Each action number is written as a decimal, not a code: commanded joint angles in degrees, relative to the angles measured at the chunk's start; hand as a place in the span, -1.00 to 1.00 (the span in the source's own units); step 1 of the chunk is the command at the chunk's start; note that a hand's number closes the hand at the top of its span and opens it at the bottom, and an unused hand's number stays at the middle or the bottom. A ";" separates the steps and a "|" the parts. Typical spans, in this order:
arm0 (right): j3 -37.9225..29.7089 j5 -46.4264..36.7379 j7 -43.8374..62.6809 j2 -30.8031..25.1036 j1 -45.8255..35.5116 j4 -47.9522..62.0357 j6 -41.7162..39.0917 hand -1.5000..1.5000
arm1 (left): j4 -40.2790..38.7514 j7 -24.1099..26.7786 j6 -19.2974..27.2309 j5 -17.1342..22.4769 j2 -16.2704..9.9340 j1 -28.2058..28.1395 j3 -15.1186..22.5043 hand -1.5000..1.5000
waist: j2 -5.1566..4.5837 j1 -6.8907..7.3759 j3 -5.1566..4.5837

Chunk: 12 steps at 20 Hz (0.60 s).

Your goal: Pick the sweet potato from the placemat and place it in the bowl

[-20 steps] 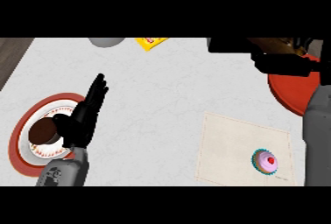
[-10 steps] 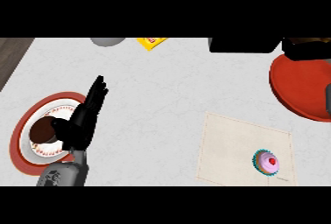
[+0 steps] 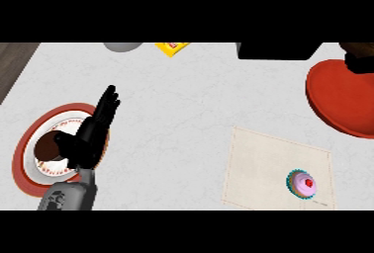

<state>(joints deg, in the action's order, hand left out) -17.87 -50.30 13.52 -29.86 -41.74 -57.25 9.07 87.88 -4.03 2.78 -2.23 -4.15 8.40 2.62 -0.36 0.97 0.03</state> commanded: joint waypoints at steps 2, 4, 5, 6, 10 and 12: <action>-3.68 0.94 -10.39 -3.01 0.55 14.64 7.47 1.00 | 1.17 -0.89 1.02 -1.80 0.74 -0.61 1.41 0.00 | -0.07 0.22 0.04; -4.77 1.10 -13.24 -3.50 -0.38 20.82 9.96 1.00 | -3.04 1.45 2.37 -2.60 2.77 1.89 1.77 0.00 | -0.31 0.25 0.05; -5.01 0.63 -14.91 -3.13 -0.55 24.40 12.41 1.00 | 0.95 -1.34 0.50 -0.52 0.73 0.74 0.40 0.00 | -0.36 0.92 0.09; -5.52 0.87 -14.81 -4.61 -1.98 26.77 11.30 1.00 | 1.90 -3.42 1.65 -1.76 2.04 1.33 2.04 0.00 | -0.23 0.69 0.08; -9.14 6.97 -15.81 -6.60 -4.32 30.70 1.64 1.00 | -1.51 -0.46 0.43 -0.49 0.58 2.62 -0.57 0.00 | -0.24 0.32 0.06; -9.48 7.92 -20.54 -4.99 -2.85 34.54 1.34 -1.00 | 1.45 -2.01 -0.08 -0.21 0.68 0.91 0.47 0.00 | -0.39 1.00 0.13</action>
<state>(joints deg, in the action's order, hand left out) -25.52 -45.00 -2.68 -34.71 -44.34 -28.80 13.13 88.57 -5.12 3.38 -3.09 -2.98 9.12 3.51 -0.64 1.68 0.12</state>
